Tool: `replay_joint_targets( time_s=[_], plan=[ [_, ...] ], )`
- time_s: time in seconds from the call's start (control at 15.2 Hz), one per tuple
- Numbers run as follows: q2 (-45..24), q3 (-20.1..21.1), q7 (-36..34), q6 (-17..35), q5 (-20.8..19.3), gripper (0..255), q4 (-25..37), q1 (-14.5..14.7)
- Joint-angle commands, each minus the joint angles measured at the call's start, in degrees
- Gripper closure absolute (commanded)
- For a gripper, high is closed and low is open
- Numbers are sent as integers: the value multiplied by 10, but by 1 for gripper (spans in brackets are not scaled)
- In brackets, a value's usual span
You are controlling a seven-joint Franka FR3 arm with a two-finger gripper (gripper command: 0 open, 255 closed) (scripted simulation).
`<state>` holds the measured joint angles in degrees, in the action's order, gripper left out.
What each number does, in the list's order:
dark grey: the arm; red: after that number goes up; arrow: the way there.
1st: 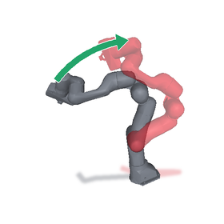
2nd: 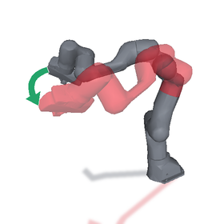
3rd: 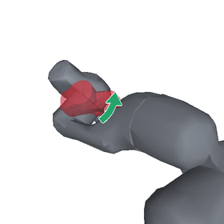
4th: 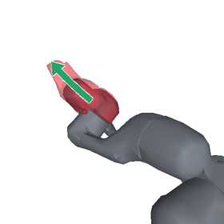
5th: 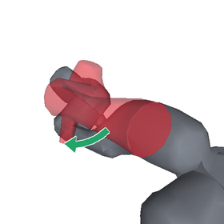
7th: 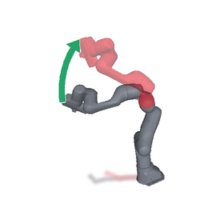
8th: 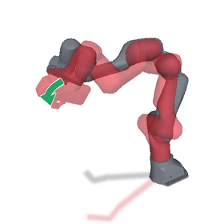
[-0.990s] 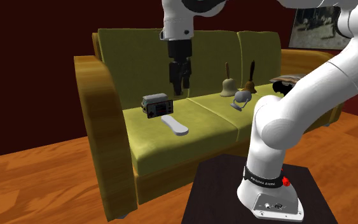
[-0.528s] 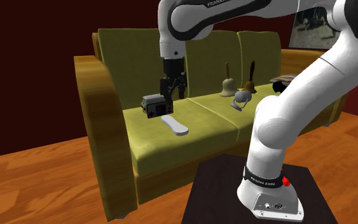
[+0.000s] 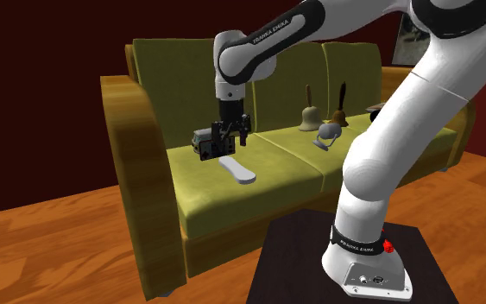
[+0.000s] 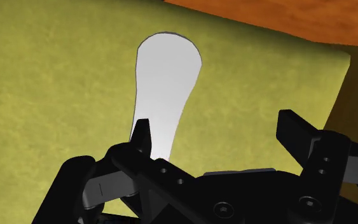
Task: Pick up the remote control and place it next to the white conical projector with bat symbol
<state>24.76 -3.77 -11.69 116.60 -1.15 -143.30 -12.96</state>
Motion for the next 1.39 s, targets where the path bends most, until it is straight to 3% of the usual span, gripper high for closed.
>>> replay_joint_targets(
  time_s=[0.0,0.33,0.86,1.32],
  plan=[
    [-27,-9,-14,37,-3,0,-6,-14],
    [-107,-36,-43,115,-4,0,4,-46],
    [-147,-38,-40,181,0,0,-22,-45],
    [-147,-38,-40,181,0,0,-22,-45]
  ],
)
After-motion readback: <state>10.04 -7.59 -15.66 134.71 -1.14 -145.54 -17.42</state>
